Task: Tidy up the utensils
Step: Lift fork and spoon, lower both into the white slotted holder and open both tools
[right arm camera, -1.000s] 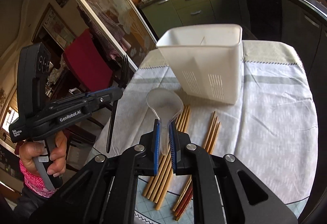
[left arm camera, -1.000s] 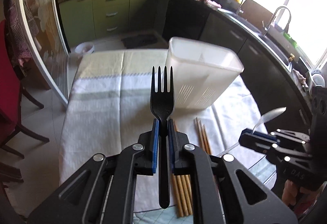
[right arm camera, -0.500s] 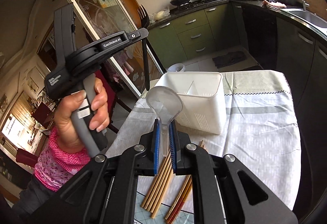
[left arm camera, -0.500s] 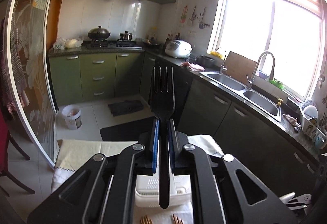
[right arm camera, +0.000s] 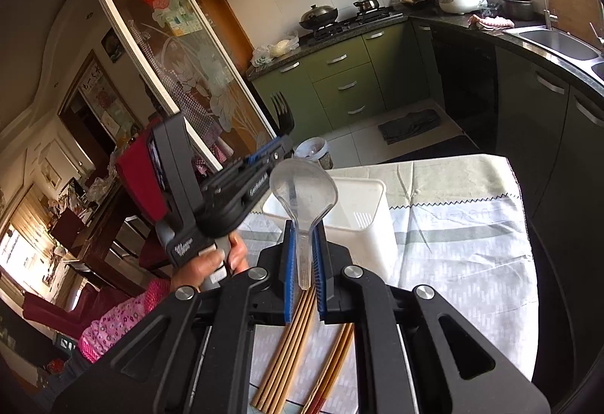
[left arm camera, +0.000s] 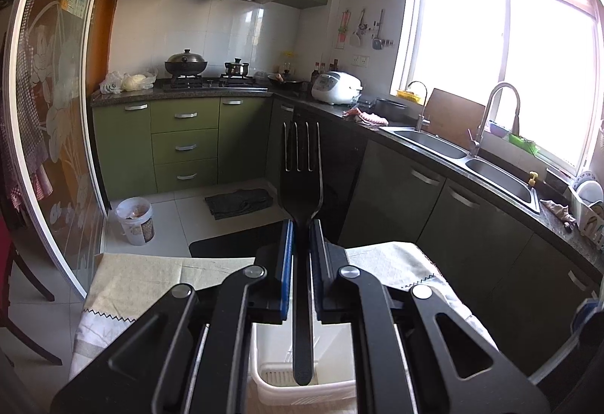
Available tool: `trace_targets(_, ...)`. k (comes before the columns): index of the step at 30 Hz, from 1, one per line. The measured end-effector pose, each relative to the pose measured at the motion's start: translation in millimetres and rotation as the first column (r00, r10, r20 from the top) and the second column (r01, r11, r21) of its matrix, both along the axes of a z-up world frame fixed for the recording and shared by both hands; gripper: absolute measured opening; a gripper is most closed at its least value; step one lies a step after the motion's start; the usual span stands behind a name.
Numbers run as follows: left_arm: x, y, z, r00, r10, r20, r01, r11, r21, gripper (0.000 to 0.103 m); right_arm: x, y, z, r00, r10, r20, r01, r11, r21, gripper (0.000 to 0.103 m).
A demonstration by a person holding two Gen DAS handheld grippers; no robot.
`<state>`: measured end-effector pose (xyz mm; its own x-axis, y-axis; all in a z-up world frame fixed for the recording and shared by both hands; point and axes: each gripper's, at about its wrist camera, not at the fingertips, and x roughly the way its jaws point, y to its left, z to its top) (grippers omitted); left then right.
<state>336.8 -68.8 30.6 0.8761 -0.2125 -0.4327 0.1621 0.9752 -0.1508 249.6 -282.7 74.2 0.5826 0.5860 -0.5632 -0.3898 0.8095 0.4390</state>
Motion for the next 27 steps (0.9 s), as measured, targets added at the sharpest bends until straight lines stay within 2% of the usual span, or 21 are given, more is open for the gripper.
trace_targets(4, -7.5, 3.2, -4.3, 1.0, -0.013, -0.019, 0.013, 1.0, 0.006, 0.024, 17.0, -1.5, 22.6, 0.998, -0.038, 0.044, 0.037, 0.999, 0.021, 0.01)
trace_targets(10, -28.1, 14.6, 2.1, 0.999, -0.018, -0.038, 0.018, 1.0, -0.01, 0.025, 43.1, 0.9, 42.9, 0.986, -0.13, 0.104, 0.131, 0.991, -0.01, 0.01)
trace_targets(12, -38.7, 18.4, 4.9, 0.999, -0.015, -0.05, 0.015, 1.0, -0.001, 0.027, 54.2, 7.0, 37.6, 0.983, -0.151, 0.105, 0.157, 0.986, -0.053, 0.01)
trace_targets(17, -63.3, 26.8, 3.9, 0.992, -0.019, -0.124, 0.024, 0.999, 0.044, 0.032, 80.5, 30.5, 2.9, 0.992, -0.125, 0.026, 0.127, 0.98, -0.152, 0.01)
trace_targets(24, -83.4, 42.9, -16.5, 0.958, -0.007, -0.287, 0.03, 0.997, 0.076, 0.032, 85.2, 55.1, -32.4, 0.996, -0.093, -0.004, 0.089, 0.965, -0.246, 0.01)
trace_targets(25, -85.6, 43.8, -19.7, 0.953, -0.007, -0.302, 0.033, 0.996, 0.082, 0.032, 84.7, 56.4, -33.0, 0.996, -0.093, -0.001, 0.09, 0.963, -0.254, 0.011)
trace_targets(27, -89.9, 45.0, -27.0, 0.942, -0.002, -0.335, 0.038, 0.994, 0.099, 0.032, 80.5, 59.2, -34.6, 0.996, -0.09, 0.001, 0.087, 0.961, -0.261, 0.023)
